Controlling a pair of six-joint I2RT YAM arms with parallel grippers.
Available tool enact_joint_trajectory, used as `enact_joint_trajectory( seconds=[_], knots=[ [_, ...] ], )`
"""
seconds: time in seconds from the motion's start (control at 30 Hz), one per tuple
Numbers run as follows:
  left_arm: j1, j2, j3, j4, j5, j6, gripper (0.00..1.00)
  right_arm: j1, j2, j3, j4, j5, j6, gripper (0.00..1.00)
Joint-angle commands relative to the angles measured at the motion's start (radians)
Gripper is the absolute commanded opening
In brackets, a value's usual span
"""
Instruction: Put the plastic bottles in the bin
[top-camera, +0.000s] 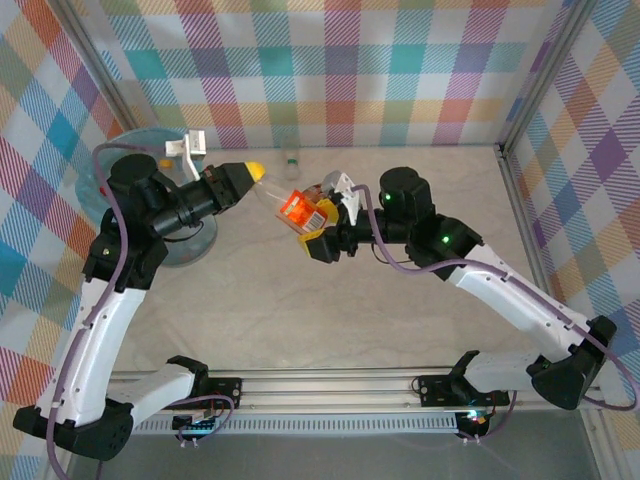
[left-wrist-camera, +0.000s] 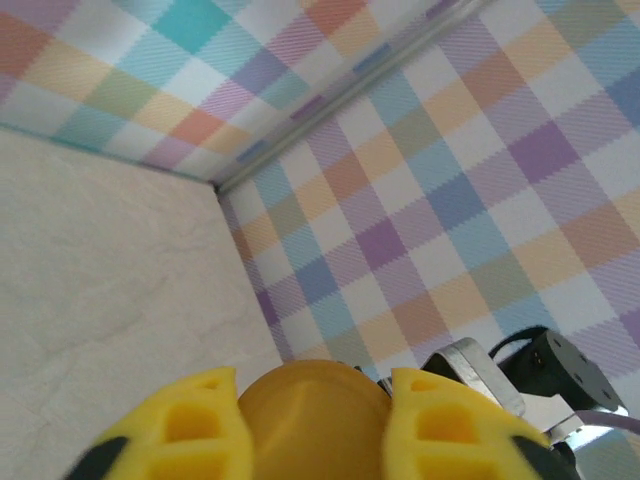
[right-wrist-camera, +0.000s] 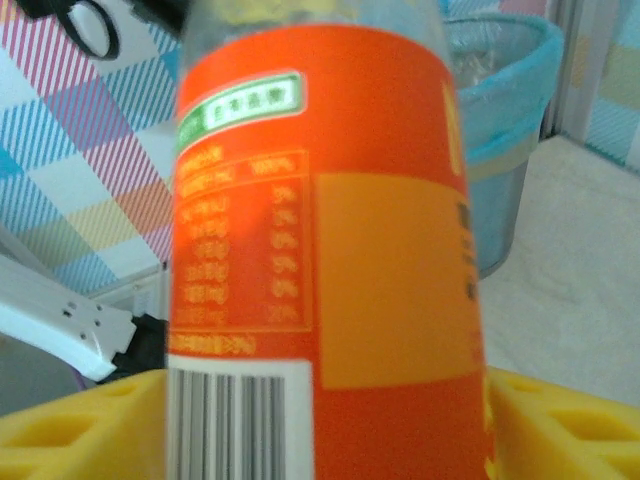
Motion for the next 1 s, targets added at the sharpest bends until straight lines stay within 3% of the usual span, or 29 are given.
enact_joint_trajectory(
  seconds=[0.0, 0.17, 0.3, 0.37, 0.6, 0.8, 0.97],
  knots=[
    [-0.010, -0.051, 0.041, -0.027, -0.177, 0.044, 0.00, -0.001, 0.031, 0.073, 0.027, 0.042, 0.038, 0.89],
    [-0.007, -0.015, 0.204, -0.208, -0.471, 0.211, 0.00, -0.001, 0.129, 0.207, -0.008, 0.100, 0.077, 0.99],
    [0.022, 0.077, 0.376, -0.303, -0.691, 0.409, 0.00, -0.001, 0.242, 0.352, -0.067, 0.105, 0.107, 0.98],
    [0.063, 0.134, 0.454, -0.330, -0.746, 0.477, 0.00, -0.001, 0.289, 0.405, -0.078, 0.088, 0.127, 0.97],
    [0.301, 0.296, 0.633, -0.362, -0.734, 0.557, 0.00, 0.000, 0.415, 0.537, -0.122, 0.012, 0.183, 0.93],
    [0.505, 0.394, 0.657, -0.336, -0.720, 0.559, 0.00, 0.017, 0.473, 0.588, -0.123, -0.011, 0.219, 0.90],
    [0.598, 0.462, 0.655, -0.327, -0.760, 0.595, 0.00, 0.070, 0.595, 0.733, -0.167, -0.048, 0.245, 0.88]
  ],
)
